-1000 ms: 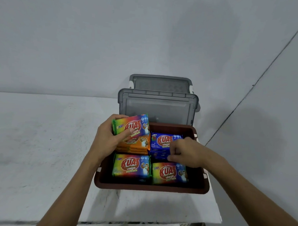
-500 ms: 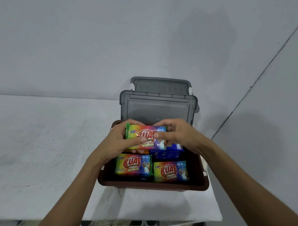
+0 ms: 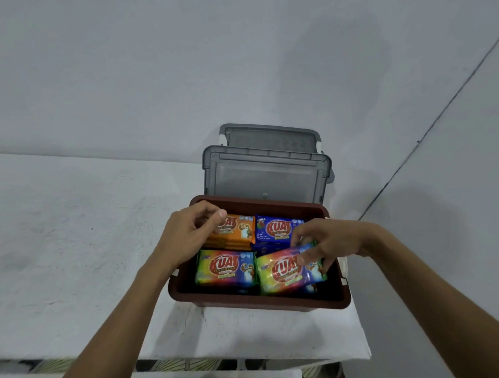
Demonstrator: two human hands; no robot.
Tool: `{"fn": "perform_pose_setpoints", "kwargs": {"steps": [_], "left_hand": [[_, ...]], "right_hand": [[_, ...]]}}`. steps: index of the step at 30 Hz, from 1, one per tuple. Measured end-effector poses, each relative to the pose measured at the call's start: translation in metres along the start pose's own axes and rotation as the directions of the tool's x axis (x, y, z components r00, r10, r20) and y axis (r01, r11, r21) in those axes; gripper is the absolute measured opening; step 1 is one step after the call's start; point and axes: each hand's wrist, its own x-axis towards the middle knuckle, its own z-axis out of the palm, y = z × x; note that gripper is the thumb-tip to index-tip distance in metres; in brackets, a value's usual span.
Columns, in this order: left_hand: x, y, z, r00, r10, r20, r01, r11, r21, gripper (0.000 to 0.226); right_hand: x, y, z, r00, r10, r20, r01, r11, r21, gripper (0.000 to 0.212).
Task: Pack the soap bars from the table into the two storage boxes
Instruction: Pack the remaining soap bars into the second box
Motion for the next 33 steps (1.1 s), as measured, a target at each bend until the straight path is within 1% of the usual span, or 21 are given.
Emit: {"fn": "perform_pose_setpoints", "kwargs": {"steps": [2,4,7,9,12,16,17,19,21,22,23,24,25,27,28,29,30,32,33], "left_hand": [[-0.002,0.000,0.003,0.999,0.012,-0.040,-0.011,1.000,0.027,0.032],[-0.004,0.000,0.005,0.998,0.020,-0.056,-0.018,0.999,0.041,0.035],[-0.006,-0.001,0.006,0.997,0.032,-0.074,-0.029,0.999,0.042,0.036],[-0.006,-0.002,0.006,0.996,0.032,-0.085,-0.029,0.999,0.038,0.036],[-0.006,-0.004,0.008,0.995,0.027,-0.095,-0.024,0.999,0.035,0.036],[-0.006,-0.004,0.008,0.996,0.020,-0.091,-0.017,0.999,0.031,0.034],[-0.006,-0.003,0.007,0.996,0.019,-0.091,-0.017,1.000,0.018,0.033],[-0.004,-0.004,0.006,0.994,0.026,-0.106,-0.029,0.999,-0.030,0.028],[0.000,-0.005,0.005,0.989,0.011,-0.146,-0.028,0.993,-0.115,0.021],[0.004,-0.005,0.004,0.985,-0.006,-0.175,-0.020,0.989,-0.146,0.017],[0.008,-0.004,0.004,0.977,-0.021,-0.211,-0.011,0.989,-0.148,0.014],[0.013,-0.003,0.003,0.966,-0.033,-0.256,0.002,0.993,-0.121,0.013],[0.018,-0.002,0.002,0.953,-0.046,-0.300,0.023,0.997,-0.077,0.014],[0.031,0.000,-0.001,0.925,-0.092,-0.369,0.096,0.995,-0.006,0.021],[0.039,0.002,-0.002,0.914,-0.129,-0.385,0.148,0.989,0.020,0.028],[0.047,0.003,-0.003,0.909,-0.175,-0.379,0.206,0.977,0.044,0.036],[0.056,0.005,-0.004,0.907,-0.232,-0.351,0.271,0.960,0.068,0.044],[0.070,0.009,-0.006,0.904,-0.352,-0.242,0.382,0.920,0.089,0.062],[0.076,0.013,-0.007,0.899,-0.405,-0.165,0.421,0.904,0.074,0.069]], "right_hand": [[0.004,-0.002,0.005,0.999,0.045,-0.003,-0.045,0.996,-0.081,0.020],[0.009,-0.003,0.011,0.997,0.068,-0.043,-0.076,0.972,-0.222,0.028],[0.019,-0.001,0.022,0.991,0.095,-0.093,-0.127,0.882,-0.453,0.038],[0.024,0.000,0.028,0.983,0.110,-0.145,-0.172,0.823,-0.542,0.041],[0.025,0.000,0.032,0.976,0.084,-0.201,-0.190,0.779,-0.598,0.046],[0.025,0.001,0.027,0.984,0.059,-0.169,-0.150,0.781,-0.606,0.042],[0.024,0.001,0.024,0.984,0.038,-0.171,-0.134,0.795,-0.592,0.040],[0.019,0.001,0.015,0.973,-0.031,-0.228,-0.094,0.852,-0.515,0.038],[0.011,-0.003,0.001,0.939,-0.118,-0.323,-0.030,0.908,-0.418,0.034],[0.007,-0.004,-0.007,0.908,-0.162,-0.387,0.005,0.927,-0.376,0.030],[0.005,-0.004,-0.014,0.864,-0.195,-0.463,0.036,0.943,-0.330,0.028],[0.005,-0.003,-0.022,0.804,-0.211,-0.556,0.065,0.961,-0.270,0.026],[0.008,0.001,-0.030,0.722,-0.209,-0.660,0.099,0.975,-0.200,0.026],[0.017,0.013,-0.046,0.537,-0.126,-0.834,0.150,0.987,-0.052,0.026],[0.021,0.018,-0.053,0.464,-0.055,-0.884,0.162,0.987,0.024,0.028],[0.026,0.023,-0.059,0.425,0.023,-0.905,0.160,0.982,0.100,0.033],[0.031,0.026,-0.063,0.425,0.101,-0.900,0.149,0.972,0.179,0.041],[0.041,0.029,-0.066,0.489,0.213,-0.846,0.112,0.946,0.304,0.057],[0.045,0.029,-0.065,0.512,0.234,-0.826,0.101,0.939,0.329,0.061]]}}
